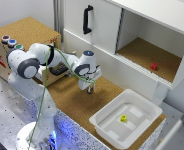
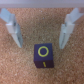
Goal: Turn the purple block right
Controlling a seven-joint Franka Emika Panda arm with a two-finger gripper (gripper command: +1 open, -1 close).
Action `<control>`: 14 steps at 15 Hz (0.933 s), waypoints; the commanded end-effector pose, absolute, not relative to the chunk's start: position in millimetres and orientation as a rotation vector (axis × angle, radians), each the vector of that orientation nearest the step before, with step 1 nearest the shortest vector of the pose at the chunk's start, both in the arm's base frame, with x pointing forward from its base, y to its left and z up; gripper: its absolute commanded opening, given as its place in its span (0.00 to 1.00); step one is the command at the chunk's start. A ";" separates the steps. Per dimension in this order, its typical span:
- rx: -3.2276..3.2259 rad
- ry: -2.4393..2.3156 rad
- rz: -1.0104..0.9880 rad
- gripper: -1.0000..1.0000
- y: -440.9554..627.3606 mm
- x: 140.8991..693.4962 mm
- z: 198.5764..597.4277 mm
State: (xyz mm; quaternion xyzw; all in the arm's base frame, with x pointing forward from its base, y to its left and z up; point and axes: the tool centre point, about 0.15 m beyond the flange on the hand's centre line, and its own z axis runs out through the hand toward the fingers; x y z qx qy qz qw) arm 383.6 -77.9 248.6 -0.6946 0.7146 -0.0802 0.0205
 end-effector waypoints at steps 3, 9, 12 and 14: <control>-2.366 2.007 -0.173 1.00 -67.7 375.3 323.2; -2.815 1.372 0.208 1.00 -58.7 356.9 339.6; -3.024 0.859 0.254 1.00 -35.5 355.2 331.5; -3.068 0.796 0.279 1.00 -31.1 356.8 330.5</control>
